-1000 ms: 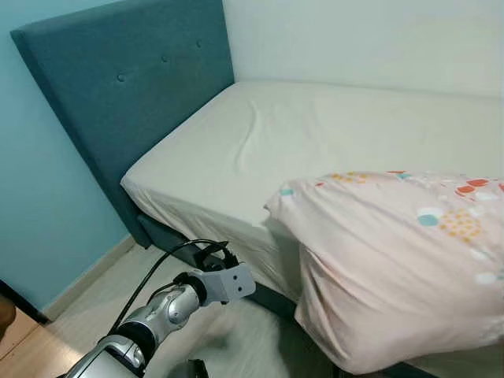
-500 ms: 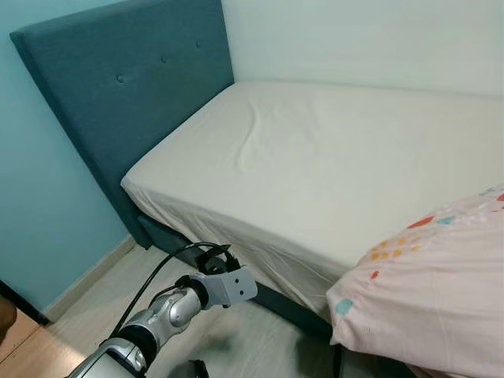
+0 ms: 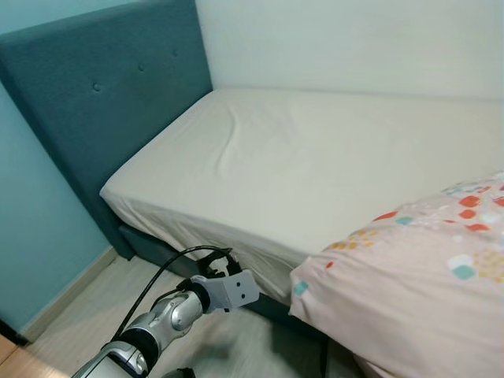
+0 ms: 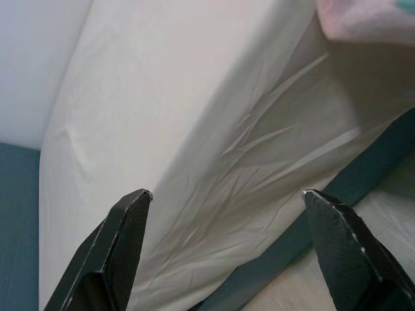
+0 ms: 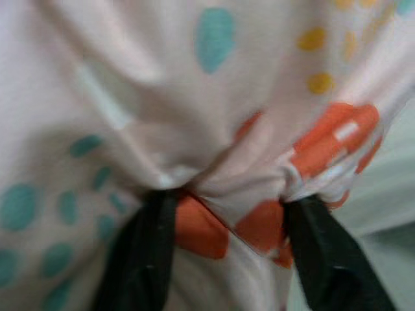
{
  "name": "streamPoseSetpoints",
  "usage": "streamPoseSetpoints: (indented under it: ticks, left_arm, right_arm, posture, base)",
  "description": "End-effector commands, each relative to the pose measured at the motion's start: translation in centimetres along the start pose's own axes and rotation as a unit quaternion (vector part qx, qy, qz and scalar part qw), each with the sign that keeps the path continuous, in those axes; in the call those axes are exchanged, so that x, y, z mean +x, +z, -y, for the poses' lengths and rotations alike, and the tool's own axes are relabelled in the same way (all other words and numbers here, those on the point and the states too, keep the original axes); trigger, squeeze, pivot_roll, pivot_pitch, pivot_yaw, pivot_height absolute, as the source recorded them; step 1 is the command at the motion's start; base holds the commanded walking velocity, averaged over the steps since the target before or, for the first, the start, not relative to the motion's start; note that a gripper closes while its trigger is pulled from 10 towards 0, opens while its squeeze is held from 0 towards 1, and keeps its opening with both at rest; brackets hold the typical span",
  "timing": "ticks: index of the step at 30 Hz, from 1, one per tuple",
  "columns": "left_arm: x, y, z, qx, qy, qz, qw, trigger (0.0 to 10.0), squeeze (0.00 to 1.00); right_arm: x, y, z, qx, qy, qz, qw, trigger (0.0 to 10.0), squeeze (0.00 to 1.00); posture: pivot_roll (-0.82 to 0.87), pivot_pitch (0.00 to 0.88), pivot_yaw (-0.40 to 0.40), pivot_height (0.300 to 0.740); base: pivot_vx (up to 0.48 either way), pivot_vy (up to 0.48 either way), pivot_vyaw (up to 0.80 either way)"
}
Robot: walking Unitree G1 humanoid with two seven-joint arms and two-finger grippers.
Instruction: Clean up the room
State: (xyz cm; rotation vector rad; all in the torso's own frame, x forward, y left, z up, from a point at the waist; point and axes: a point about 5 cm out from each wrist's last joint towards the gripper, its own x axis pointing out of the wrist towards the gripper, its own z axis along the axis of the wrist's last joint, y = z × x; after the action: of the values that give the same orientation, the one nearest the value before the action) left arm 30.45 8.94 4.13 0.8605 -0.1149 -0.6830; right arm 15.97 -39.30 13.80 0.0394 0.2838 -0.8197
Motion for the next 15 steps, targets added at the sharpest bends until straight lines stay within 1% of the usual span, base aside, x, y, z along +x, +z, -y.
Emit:
streamPoseSetpoints:
  ticks: [1, 2, 4, 5, 6, 7, 10, 13, 14, 15]
  left_arm:
    - [-0.7, -0.8, 0.2, 0.003, -0.011, -0.014, 1.000, 10.0, 0.00]
    - [-0.7, -0.8, 0.2, 0.003, -0.011, -0.014, 1.000, 10.0, 0.00]
    - [-0.7, -0.9, 0.3, 0.002, -0.011, -0.015, 1.000, 10.0, 0.00]
    - [-0.7, -0.9, 0.3, 0.002, -0.011, -0.015, 1.000, 10.0, 0.00]
    - [-0.7, -0.8, 0.6, 0.001, -0.015, -0.014, 1.000, 10.0, 0.00]
    - [-0.8, -0.8, 0.7, 0.001, -0.017, -0.014, 1.000, 10.0, 0.00]
    - [-0.8, -0.8, 0.9, 0.001, -0.020, -0.013, 1.000, 10.0, 0.00]
    - [-0.8, -0.7, 1.1, 0.002, -0.027, -0.009, 1.000, 10.0, 0.00]
    - [-0.8, -0.7, 1.2, 0.002, -0.027, -0.009, 1.000, 10.0, 0.00]
    - [-0.8, -0.7, 1.2, 0.002, -0.027, -0.009, 1.000, 10.0, 0.00]
  right_arm:
    - [-1.0, -2.6, -1.1, 0.056, 0.026, -0.053, 0.997, 10.0, 1.00]
    - [-1.0, -2.6, -1.1, 0.056, 0.026, -0.053, 0.997, 10.0, 1.00]
    - [-2.4, -5.0, -1.3, 0.103, 0.022, -0.088, 0.990, 10.0, 1.00]
    - [-2.4, -5.0, -1.3, 0.103, 0.022, -0.088, 0.990, 10.0, 1.00]
    - [-3.5, -6.0, -1.3, 0.134, 0.020, -0.089, 0.987, 10.0, 1.00]
    - [-3.8, -6.1, -1.3, 0.144, 0.021, -0.083, 0.986, 10.0, 1.00]
    - [-4.1, -6.0, -1.4, 0.155, 0.022, -0.077, 0.985, 10.0, 1.00]
    - [-5.1, -6.7, -1.3, 0.204, 0.018, -0.080, 0.975, 10.0, 1.00]
    - [-5.4, -6.9, -1.3, 0.216, 0.016, -0.082, 0.973, 10.0, 1.00]
    - [-5.4, -6.9, -1.3, 0.216, 0.016, -0.082, 0.973, 10.0, 1.00]
  posture:
    - [-0.11, 0.039, 0.127, 0.422]
    - [-0.11, 0.039, 0.127, 0.422]
    - [-0.12, 0.041, 0.126, 0.422]
    - [-0.12, 0.041, 0.126, 0.422]
    - [-0.13, 0.043, 0.131, 0.422]
    - [-0.13, 0.043, 0.131, 0.422]
    - [-0.13, 0.042, 0.133, 0.422]
    - [-0.13, 0.042, 0.136, 0.422]
    - [-0.14, 0.042, 0.138, 0.422]
    - [-0.14, 0.042, 0.138, 0.422]
  base:
    - [0.000, 0.000, 0.00]
    - [0.000, 0.000, 0.00]
    - [0.000, 0.000, 0.00]
    - [0.000, 0.000, 0.00]
    - [0.000, 0.000, 0.00]
    - [0.000, 0.000, 0.00]
    - [0.000, 0.000, 0.00]
    - [0.000, 0.000, 0.00]
    - [0.000, 0.000, 0.00]
    - [0.000, 0.000, 0.00]
